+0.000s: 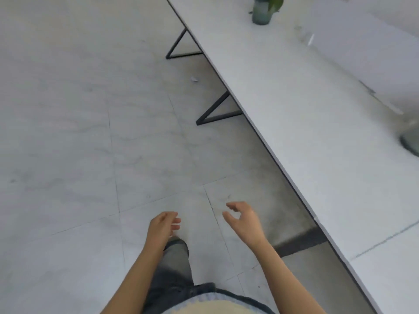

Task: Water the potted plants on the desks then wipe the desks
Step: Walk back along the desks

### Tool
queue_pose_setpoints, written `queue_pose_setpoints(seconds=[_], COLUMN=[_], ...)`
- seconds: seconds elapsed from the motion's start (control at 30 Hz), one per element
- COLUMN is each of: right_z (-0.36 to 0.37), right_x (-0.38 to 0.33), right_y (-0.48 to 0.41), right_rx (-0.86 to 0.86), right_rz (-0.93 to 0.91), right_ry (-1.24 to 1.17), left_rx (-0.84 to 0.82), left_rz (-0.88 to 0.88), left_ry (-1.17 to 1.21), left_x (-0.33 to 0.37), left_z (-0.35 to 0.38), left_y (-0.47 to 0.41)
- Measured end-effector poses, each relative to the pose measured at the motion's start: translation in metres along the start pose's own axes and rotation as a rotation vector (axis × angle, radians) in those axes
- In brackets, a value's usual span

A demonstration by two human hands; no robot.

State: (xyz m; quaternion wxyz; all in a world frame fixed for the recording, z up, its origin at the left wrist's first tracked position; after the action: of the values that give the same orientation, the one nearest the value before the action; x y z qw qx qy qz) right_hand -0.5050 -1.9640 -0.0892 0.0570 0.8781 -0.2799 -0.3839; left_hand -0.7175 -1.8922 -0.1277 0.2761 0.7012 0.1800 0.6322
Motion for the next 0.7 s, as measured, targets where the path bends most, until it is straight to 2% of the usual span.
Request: queue_pose_setpoints(seconds=[0.1, 0.2, 0.33, 0.4, 0.57, 0.7], right_z=[0.025, 0.029, 0.030, 0.033, 0.050, 0.038], right_x=[-0.035, -0.086, -0.155, -0.174, -0.189, -0.217], right_y=[-0.062, -0.135, -0.217, -0.249, -0.325, -0.431], right_rx=[-0.068, -0.021, -0.005, -0.018, -0.081, -0.075], right_rz=[-0.030, -0.057, -0.076, -0.070, -0.023, -0.057], right_ry=[0.034, 0.002, -0.043, -0.033, 0.019, 0.004], left_rx=[0.015, 0.034, 0.119, 0.132, 0.072, 0.097], left_rz=[0.019, 0.092, 0.178, 0.137, -0.026, 0.021], left_ry=[0.017, 0.019, 0.141, 0.184, 0.112, 0.118], left_x=[0.042, 0.110, 0.200, 0.217, 0.222, 0.286], left_z=[-0.013, -0.035, -0.075, -0.079, -0.053, -0.037], left_y=[-0.058, -0.123, -0.192, -0.220, -0.287, -0.375])
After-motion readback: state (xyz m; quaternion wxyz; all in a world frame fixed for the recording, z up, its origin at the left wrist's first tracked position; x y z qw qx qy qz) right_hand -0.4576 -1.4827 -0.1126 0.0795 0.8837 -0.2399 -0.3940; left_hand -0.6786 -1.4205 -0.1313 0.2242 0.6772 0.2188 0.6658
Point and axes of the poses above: each hand's wrist, its own y-axis away from the middle knuckle, its own z-axis out of the palm, x = y × z, the point moved 9 cm from there along -y, towards the middle knuckle, and after that the axes turned 8 degrees about y, right-handed, at the moved point
